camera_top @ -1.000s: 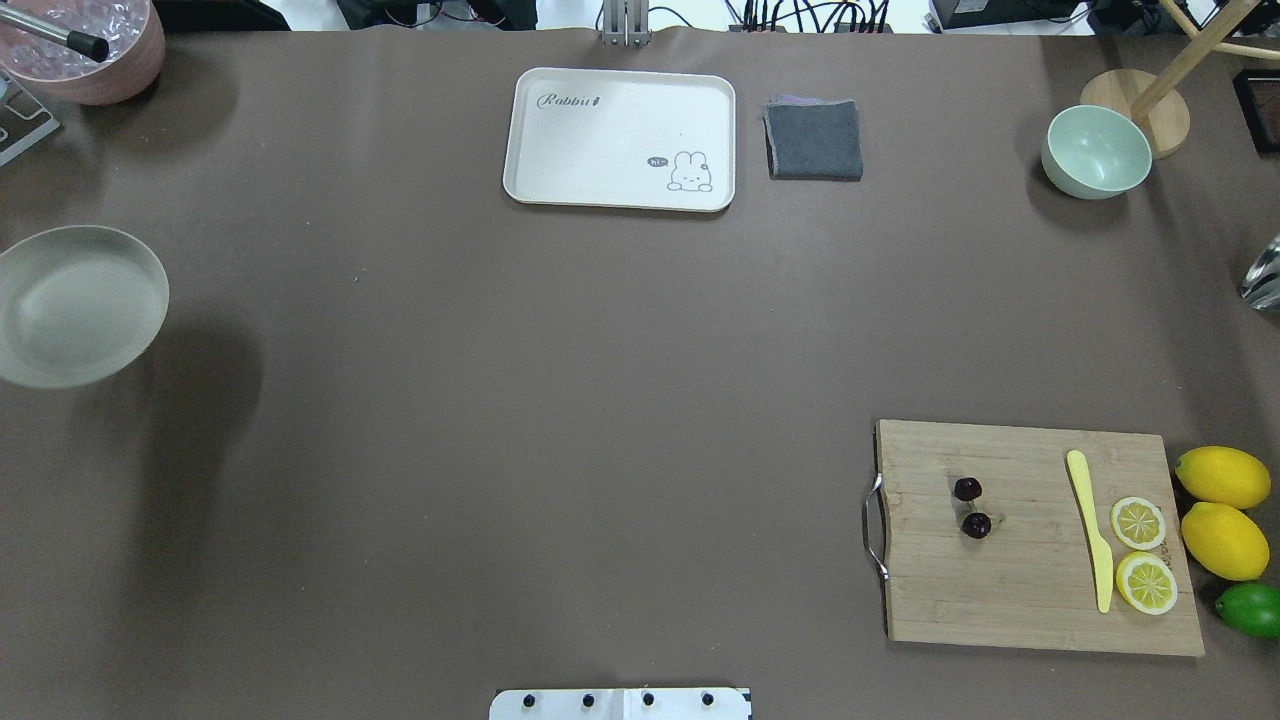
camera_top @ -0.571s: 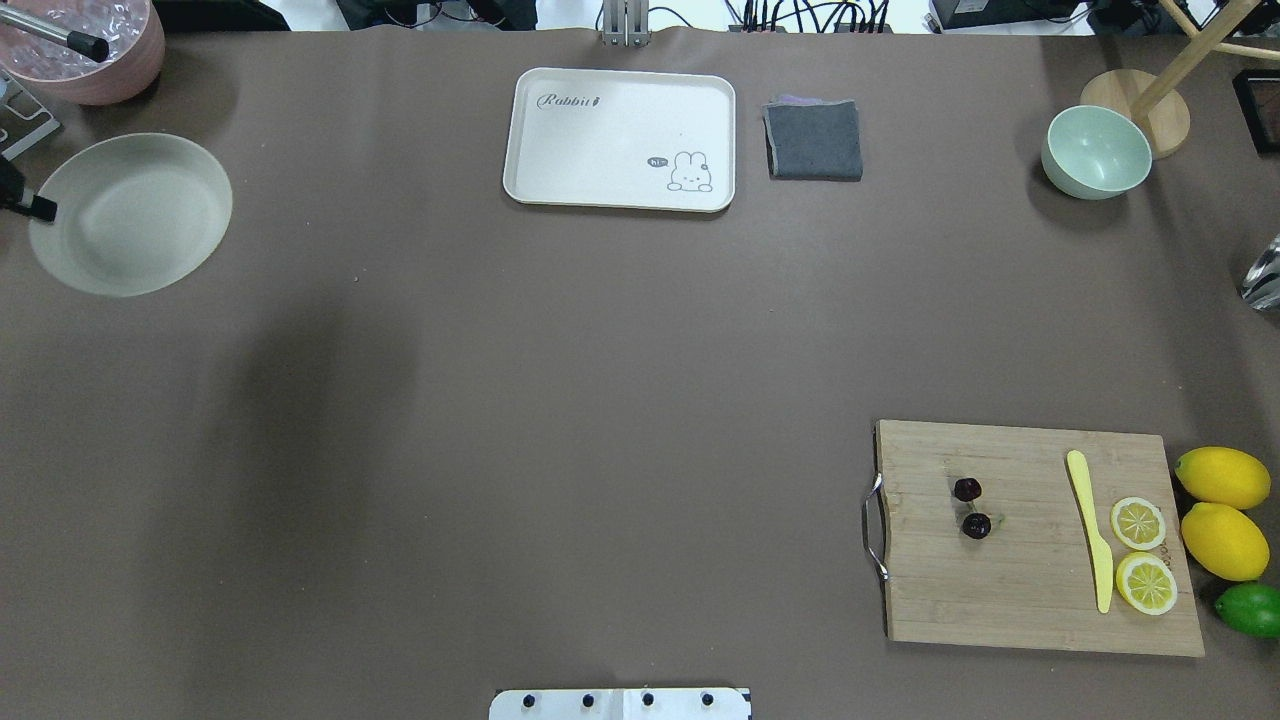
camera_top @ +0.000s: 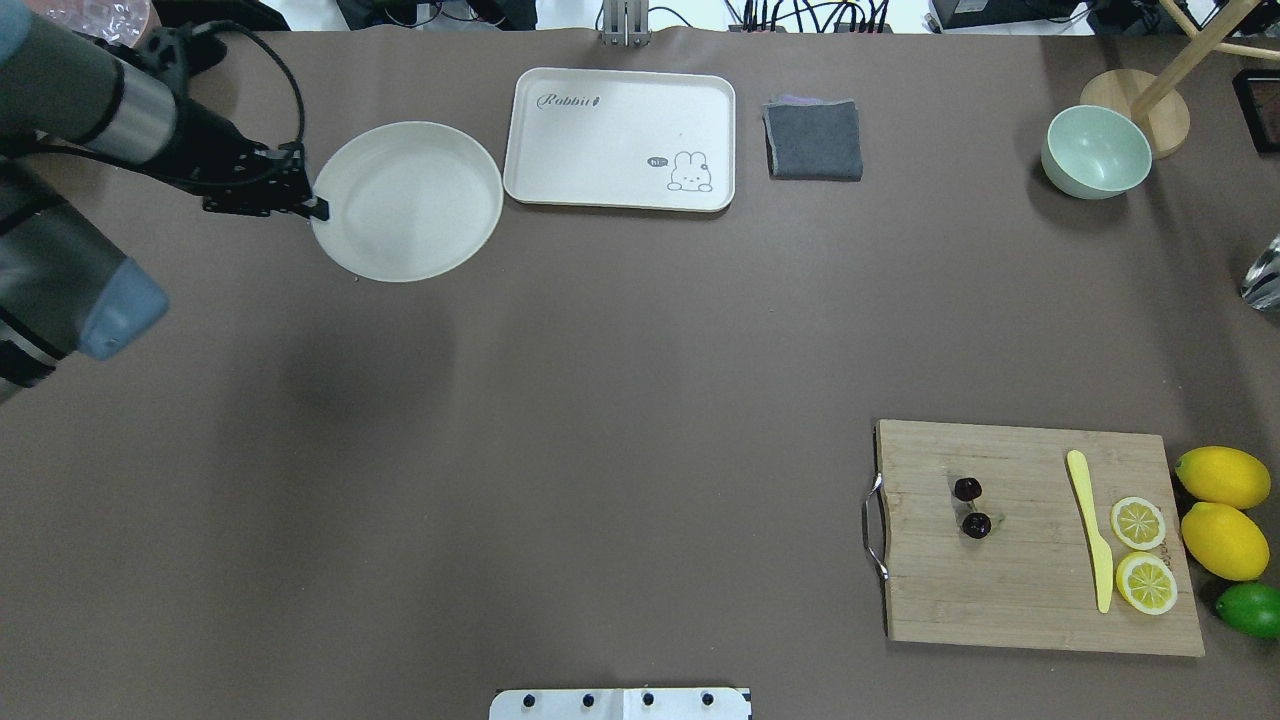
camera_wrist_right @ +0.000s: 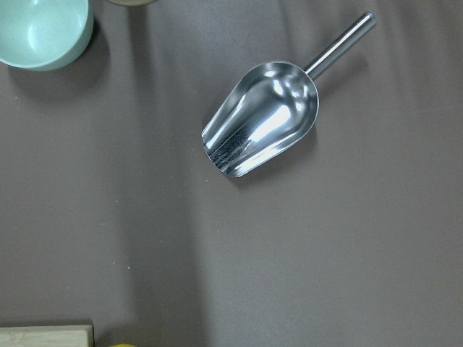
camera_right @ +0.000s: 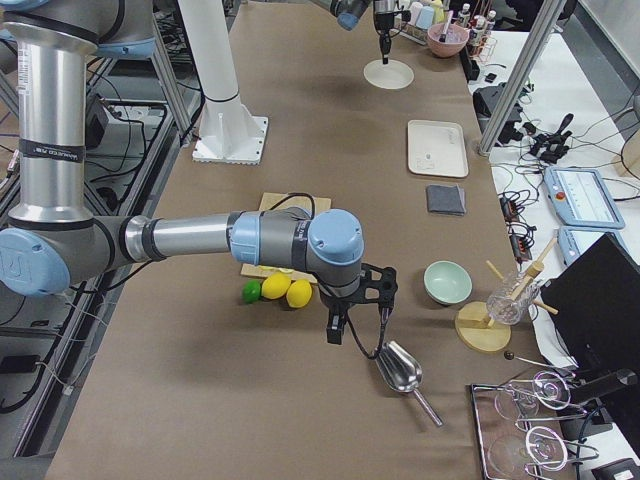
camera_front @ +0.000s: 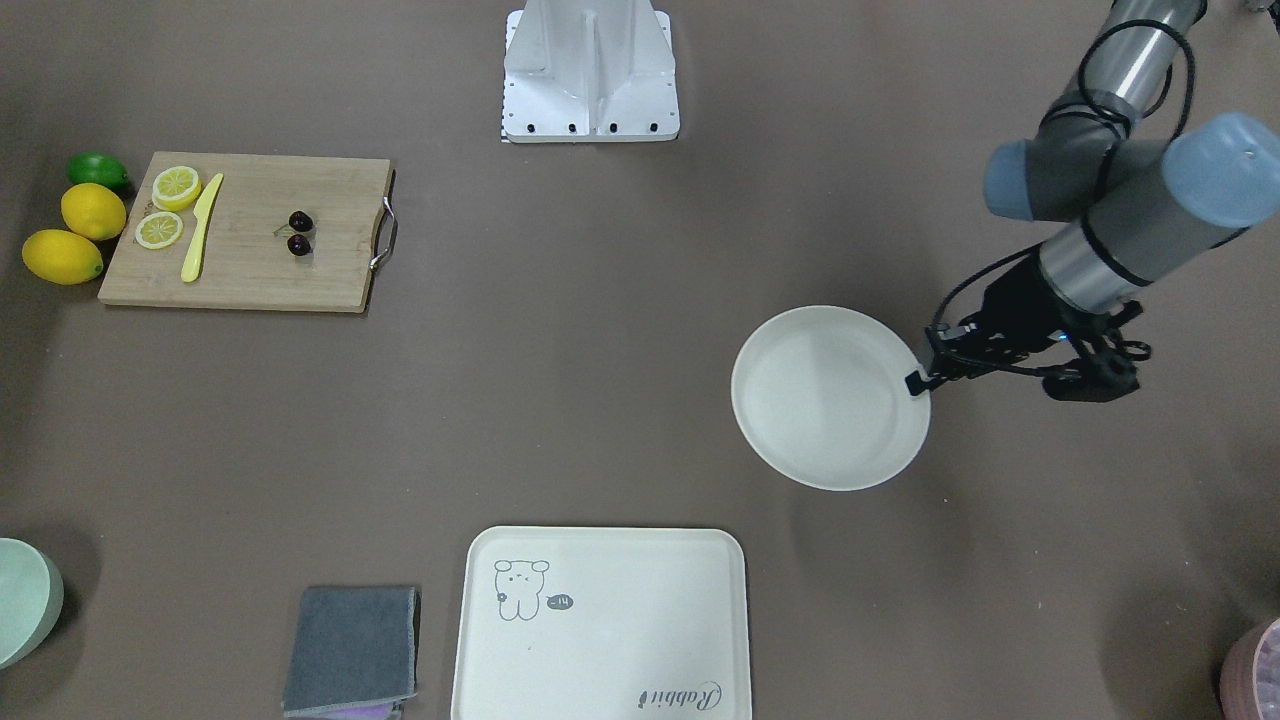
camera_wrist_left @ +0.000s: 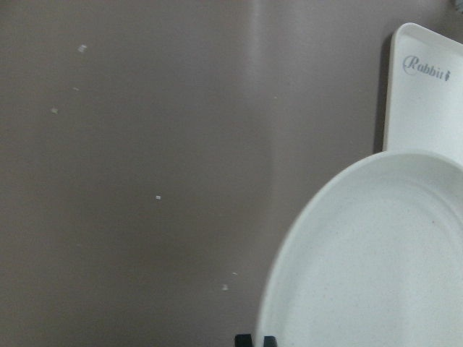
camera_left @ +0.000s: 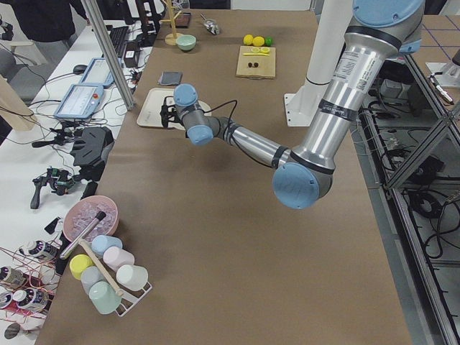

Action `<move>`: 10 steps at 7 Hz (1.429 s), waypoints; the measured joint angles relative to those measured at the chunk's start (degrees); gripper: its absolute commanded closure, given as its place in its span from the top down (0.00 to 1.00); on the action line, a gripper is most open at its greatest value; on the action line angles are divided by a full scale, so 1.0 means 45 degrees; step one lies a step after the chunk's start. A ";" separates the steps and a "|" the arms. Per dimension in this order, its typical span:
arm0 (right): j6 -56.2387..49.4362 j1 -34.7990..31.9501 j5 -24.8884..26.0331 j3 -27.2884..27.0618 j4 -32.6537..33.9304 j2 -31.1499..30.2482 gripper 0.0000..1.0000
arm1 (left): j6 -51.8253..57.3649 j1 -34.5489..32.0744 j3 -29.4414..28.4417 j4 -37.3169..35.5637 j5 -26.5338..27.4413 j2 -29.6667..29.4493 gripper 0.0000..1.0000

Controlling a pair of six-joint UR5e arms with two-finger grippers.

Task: Place red cherry on plate
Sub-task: 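Carry the white bowl with the left gripper to the table center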

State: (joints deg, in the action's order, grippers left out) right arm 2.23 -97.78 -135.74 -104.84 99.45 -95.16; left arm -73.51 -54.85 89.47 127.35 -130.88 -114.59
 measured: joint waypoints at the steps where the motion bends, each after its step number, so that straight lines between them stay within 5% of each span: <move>1: 0.0659 0.0238 -0.0059 -0.0209 0.0000 0.0346 1.00 | -0.1139 0.0909 0.0185 -0.0218 0.1044 -0.0533 0.00; 5: 0.5173 0.3070 -0.0248 -0.0638 -0.2568 0.1241 1.00 | -0.3661 0.5039 0.0770 -0.1982 0.6074 -0.1968 0.00; 7: 0.6544 0.4354 -0.0276 -0.0842 -0.3780 0.1024 1.00 | -0.4069 0.6213 0.0629 -0.2166 0.7493 -0.1870 0.00; 8: 0.7123 0.4989 -0.0266 -0.1347 -0.4016 0.0673 1.00 | -0.4086 0.6397 0.0629 -0.2303 0.7723 -0.1730 0.95; 10: 0.9133 0.6518 0.0057 -0.2712 -0.4732 -0.0109 1.00 | -0.3990 0.6478 0.1146 -0.2496 0.7840 -0.1280 0.98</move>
State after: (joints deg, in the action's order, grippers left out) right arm 43.32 -68.45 -135.48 -117.04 78.16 -95.65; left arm -91.47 -25.70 94.62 116.12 -95.59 -120.35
